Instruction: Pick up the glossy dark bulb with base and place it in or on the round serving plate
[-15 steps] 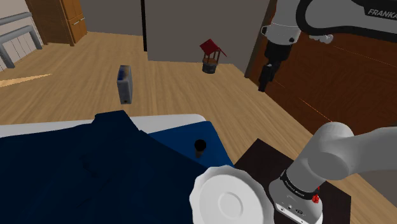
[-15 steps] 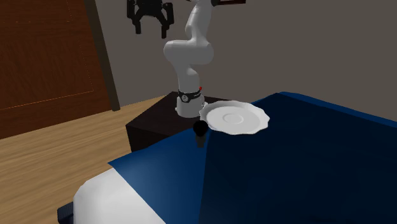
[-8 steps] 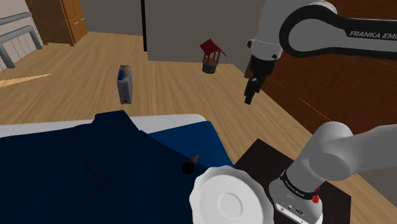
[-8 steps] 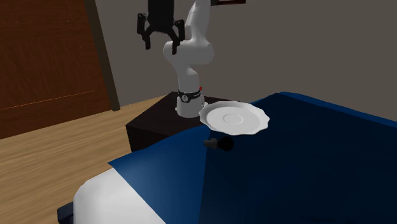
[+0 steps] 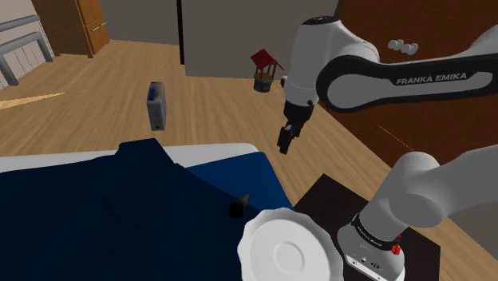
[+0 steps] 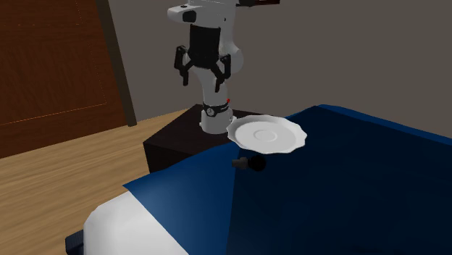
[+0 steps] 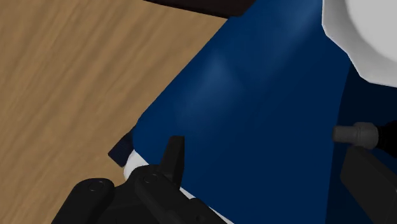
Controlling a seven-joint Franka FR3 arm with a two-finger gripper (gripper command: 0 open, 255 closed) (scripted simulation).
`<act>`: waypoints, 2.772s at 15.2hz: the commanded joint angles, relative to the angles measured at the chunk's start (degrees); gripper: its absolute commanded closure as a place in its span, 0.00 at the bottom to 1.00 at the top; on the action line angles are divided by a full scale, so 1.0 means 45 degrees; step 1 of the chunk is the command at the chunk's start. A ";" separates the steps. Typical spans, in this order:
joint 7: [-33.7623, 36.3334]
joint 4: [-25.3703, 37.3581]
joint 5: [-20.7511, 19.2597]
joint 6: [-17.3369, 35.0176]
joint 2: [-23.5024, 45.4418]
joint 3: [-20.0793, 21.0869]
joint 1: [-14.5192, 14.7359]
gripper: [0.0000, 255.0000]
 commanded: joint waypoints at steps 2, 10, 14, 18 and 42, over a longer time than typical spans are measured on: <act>0.0647 -0.0132 0.0126 0.1190 0.0975 0.0705 0.0148 0.00; 0.2784 0.0359 -0.0574 0.4110 0.4389 0.2658 0.0105 0.00; 0.3236 0.0208 -0.0987 0.4958 0.5153 0.2918 -0.0020 0.00; 0.3490 -0.0113 -0.1334 0.5724 0.5659 0.2999 -0.0169 0.00; 0.8871 0.1595 -0.1496 0.4063 0.7484 0.4225 -0.0190 0.00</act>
